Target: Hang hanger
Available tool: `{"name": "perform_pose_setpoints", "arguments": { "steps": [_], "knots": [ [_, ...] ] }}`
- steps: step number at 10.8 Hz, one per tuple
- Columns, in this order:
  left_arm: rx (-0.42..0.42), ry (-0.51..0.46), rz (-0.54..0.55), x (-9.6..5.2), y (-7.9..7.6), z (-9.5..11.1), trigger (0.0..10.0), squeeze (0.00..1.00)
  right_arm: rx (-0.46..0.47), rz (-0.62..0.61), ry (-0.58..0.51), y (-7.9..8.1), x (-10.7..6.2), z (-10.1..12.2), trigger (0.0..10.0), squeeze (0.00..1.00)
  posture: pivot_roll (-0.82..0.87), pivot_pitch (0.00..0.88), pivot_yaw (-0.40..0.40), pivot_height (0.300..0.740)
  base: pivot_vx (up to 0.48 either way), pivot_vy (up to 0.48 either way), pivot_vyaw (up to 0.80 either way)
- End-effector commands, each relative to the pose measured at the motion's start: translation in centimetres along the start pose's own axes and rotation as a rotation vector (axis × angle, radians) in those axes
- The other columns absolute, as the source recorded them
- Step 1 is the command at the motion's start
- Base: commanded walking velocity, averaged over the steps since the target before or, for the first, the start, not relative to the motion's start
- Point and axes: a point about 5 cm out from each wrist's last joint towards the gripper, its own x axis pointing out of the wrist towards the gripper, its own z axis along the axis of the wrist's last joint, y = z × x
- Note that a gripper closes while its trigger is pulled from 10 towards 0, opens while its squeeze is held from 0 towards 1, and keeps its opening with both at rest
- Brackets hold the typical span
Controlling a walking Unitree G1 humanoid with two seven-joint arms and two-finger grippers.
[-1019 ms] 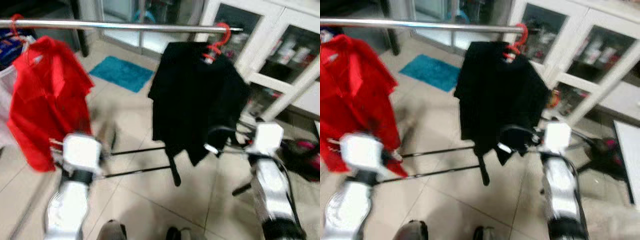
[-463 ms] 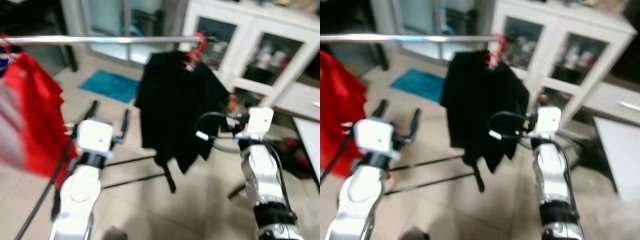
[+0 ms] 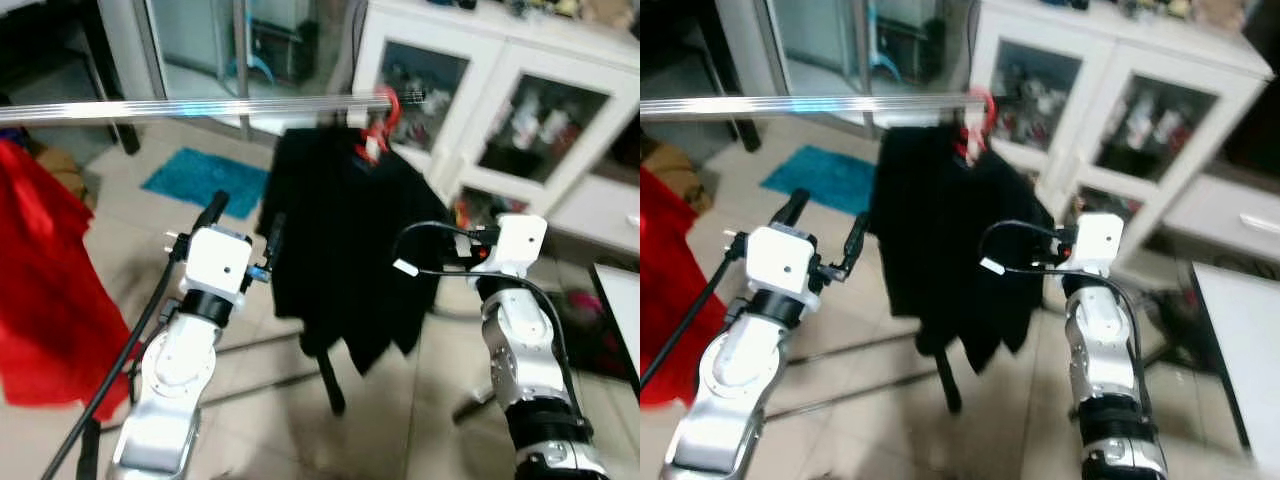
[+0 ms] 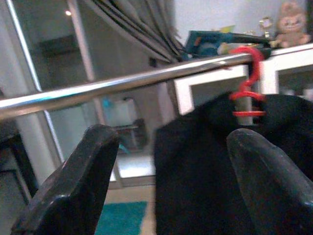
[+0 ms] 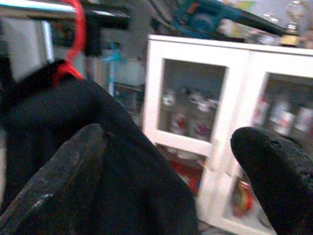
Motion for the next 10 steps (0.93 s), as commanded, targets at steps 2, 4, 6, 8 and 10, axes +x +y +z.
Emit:
{"name": "perform_pose_setpoints", "arguments": {
  "steps": [2,4,6,8,10],
  "knots": [
    [0.003,0.021,-0.041,0.08,-0.19,-0.40,10.0,0.00,0.005,0.012,-0.015,0.52,0.60,0.46,10.0,0.00,0.09,0.077,-0.094,0.740,0.240,0.000,0.00],
    [-0.017,0.037,-0.014,0.43,-0.20,-0.58,10.0,0.00,-0.001,-0.012,-0.024,-0.21,1.07,0.86,10.0,0.00,0.09,0.081,-0.093,0.740,0.000,0.000,0.00],
    [-0.022,0.048,-0.015,0.40,-0.14,-0.71,10.0,0.00,-0.002,-0.011,-0.023,-0.14,1.09,0.84,10.0,0.00,0.08,0.083,-0.094,0.740,0.000,0.000,0.00],
    [-0.016,0.053,-0.018,0.38,-0.35,-0.80,10.0,0.00,0.002,0.001,-0.016,0.16,0.95,0.60,10.0,0.00,0.08,0.087,-0.094,0.740,0.307,-0.364,0.00],
    [-0.011,0.056,-0.029,0.35,-0.51,-0.83,10.0,0.00,0.000,0.004,-0.016,0.12,0.95,0.57,10.0,0.00,0.08,0.089,-0.093,0.740,0.306,-0.366,0.00]
  ]
}}
